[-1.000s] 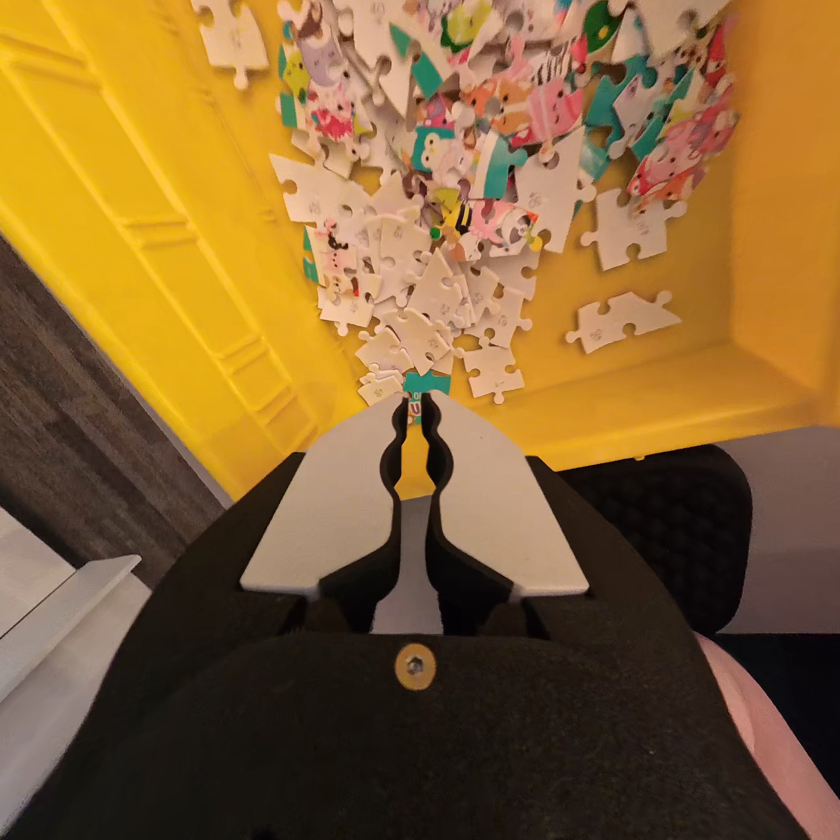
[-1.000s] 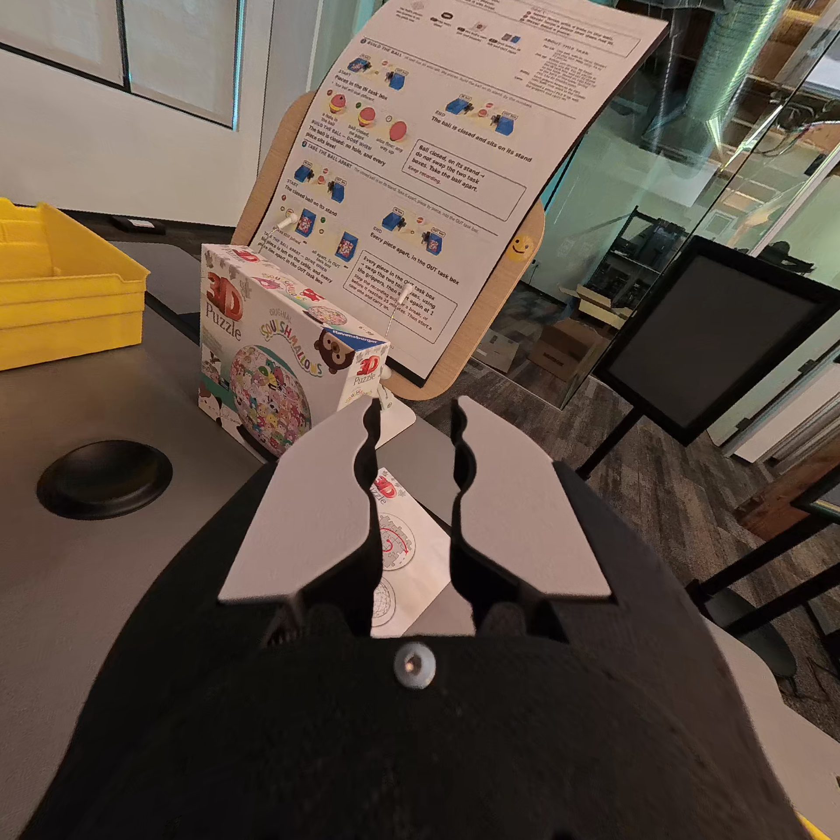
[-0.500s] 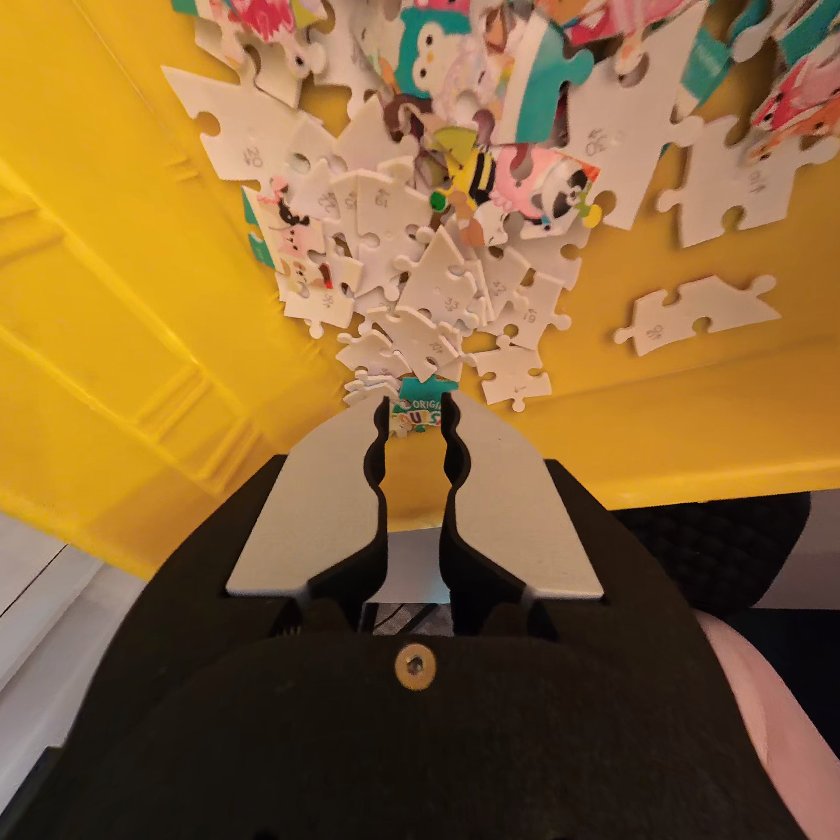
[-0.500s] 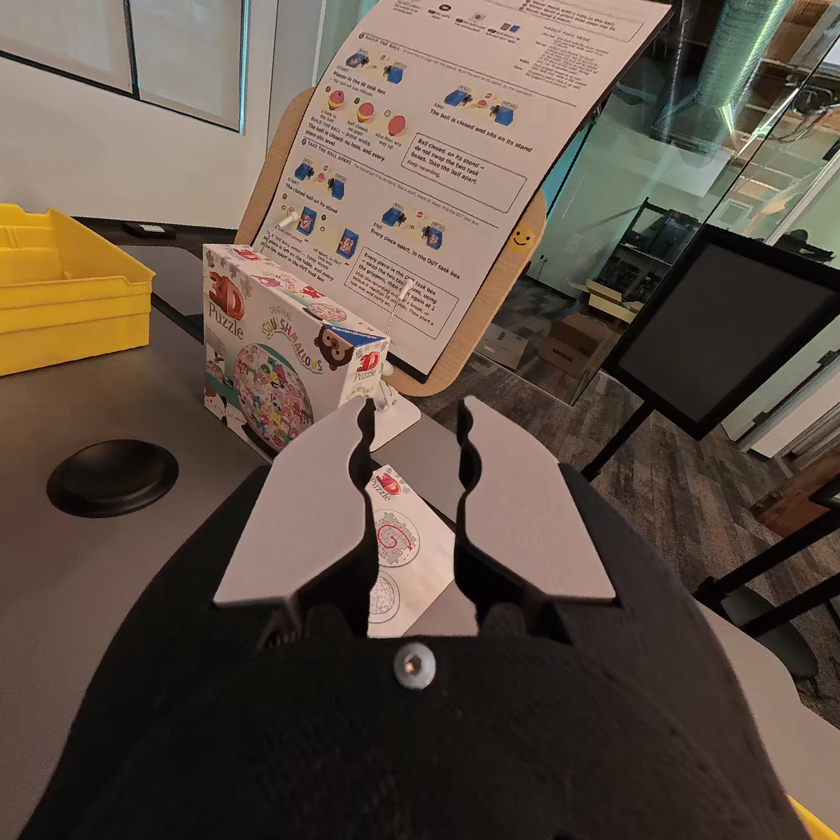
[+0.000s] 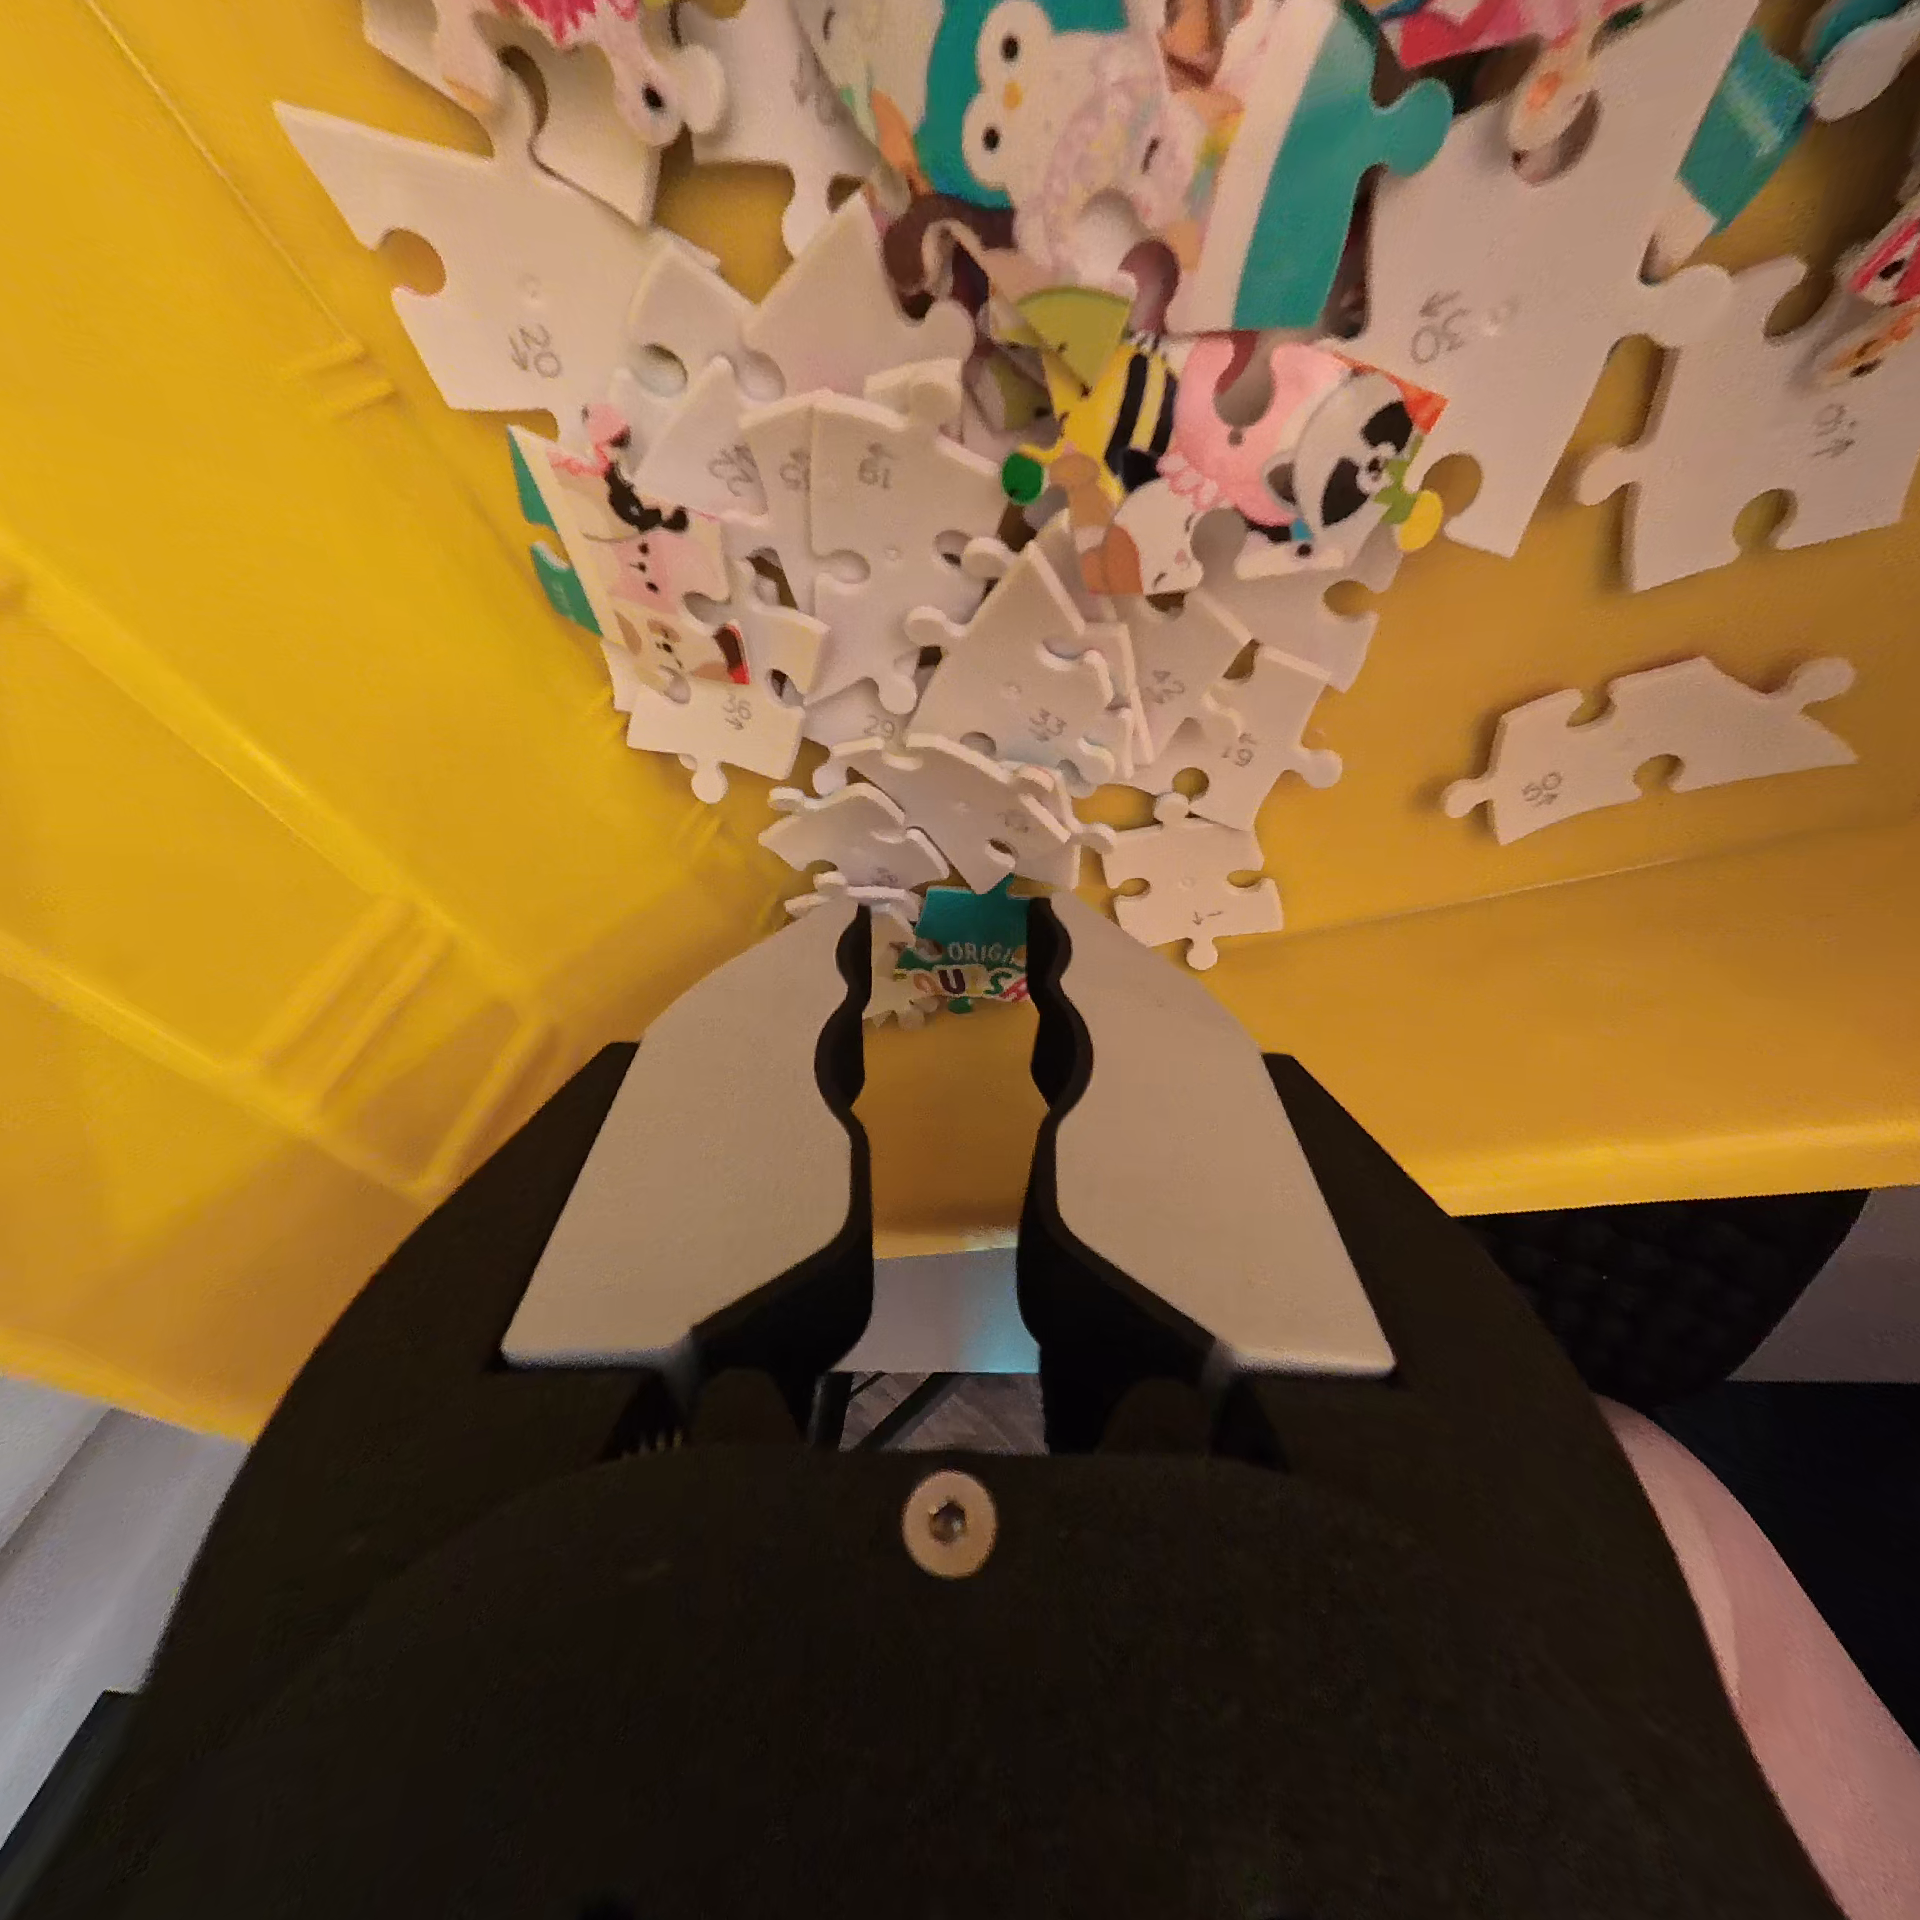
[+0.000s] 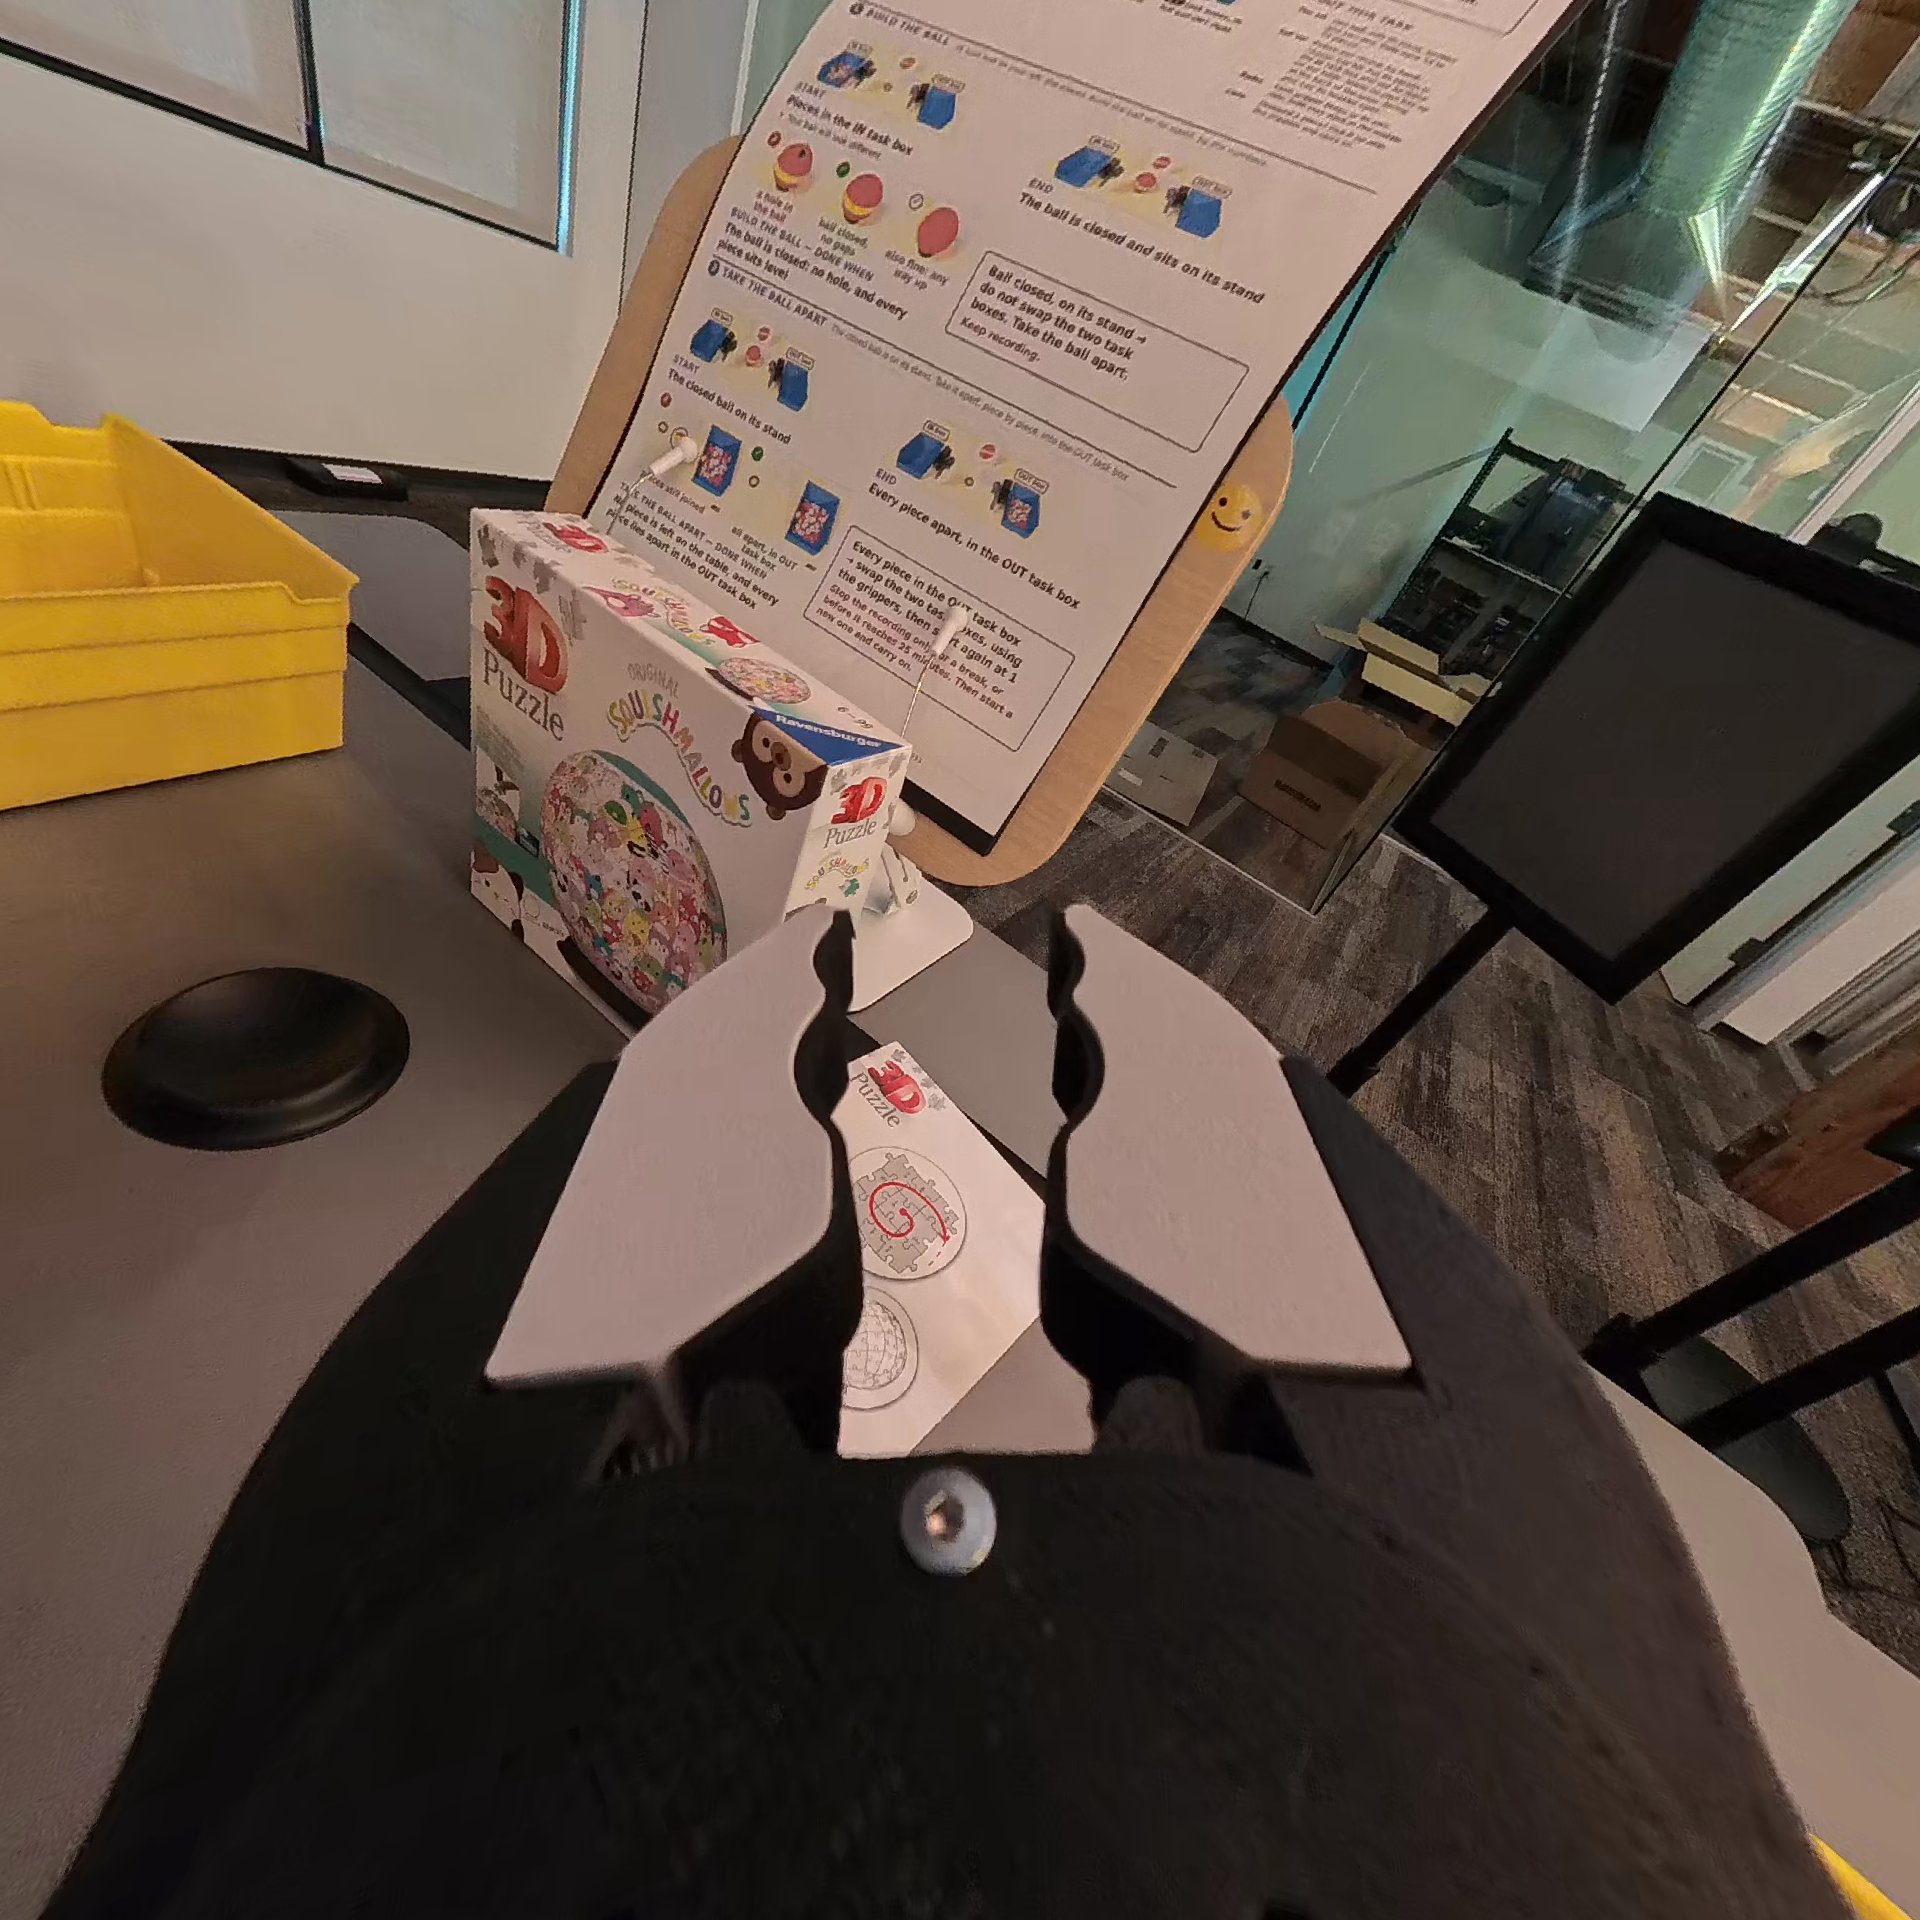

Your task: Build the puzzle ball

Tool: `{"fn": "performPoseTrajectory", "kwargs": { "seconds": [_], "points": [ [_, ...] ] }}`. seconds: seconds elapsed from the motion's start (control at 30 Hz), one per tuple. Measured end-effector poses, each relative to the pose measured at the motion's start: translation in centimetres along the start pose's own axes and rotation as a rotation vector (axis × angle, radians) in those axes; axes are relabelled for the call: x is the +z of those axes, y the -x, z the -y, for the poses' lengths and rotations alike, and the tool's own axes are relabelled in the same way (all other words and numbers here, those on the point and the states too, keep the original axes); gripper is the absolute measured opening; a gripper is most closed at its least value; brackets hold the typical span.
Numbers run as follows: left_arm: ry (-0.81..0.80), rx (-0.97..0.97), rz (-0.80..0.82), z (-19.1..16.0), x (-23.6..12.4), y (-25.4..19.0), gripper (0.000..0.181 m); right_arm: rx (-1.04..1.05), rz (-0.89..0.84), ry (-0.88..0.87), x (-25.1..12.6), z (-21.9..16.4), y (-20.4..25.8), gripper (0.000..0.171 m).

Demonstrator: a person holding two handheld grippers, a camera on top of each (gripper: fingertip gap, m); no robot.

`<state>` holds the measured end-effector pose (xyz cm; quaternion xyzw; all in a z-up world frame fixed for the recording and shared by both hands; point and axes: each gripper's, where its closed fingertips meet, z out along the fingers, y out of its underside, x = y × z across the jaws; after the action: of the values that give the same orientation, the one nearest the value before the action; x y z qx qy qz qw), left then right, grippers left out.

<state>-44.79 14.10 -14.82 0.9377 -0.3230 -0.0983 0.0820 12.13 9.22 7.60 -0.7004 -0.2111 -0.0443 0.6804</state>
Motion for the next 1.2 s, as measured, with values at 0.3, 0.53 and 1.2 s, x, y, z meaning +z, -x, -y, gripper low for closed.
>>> {"fn": "performPoseTrajectory", "kwargs": {
  "seconds": [0.3, 0.53, 1.2],
  "points": [
    [0.019, -0.018, 0.008, -0.1, 0.0, 0.1, 0.032, 0.004, 0.002, 0.006, 0.1, -0.2, -0.1, 0.037],
    [0.014, -0.018, 0.019, 0.3, 0.3, 0.6, 0.028, 0.003, 0.003, 0.011, 0.2, -0.3, 0.0, 0.037],
    [-0.312, -0.04, -0.021, 3.1, -3.7, 1.7, 0.002, 0.004, -0.001, 0.005, 0.1, -0.2, -0.2, 0.037]
  ]
}}
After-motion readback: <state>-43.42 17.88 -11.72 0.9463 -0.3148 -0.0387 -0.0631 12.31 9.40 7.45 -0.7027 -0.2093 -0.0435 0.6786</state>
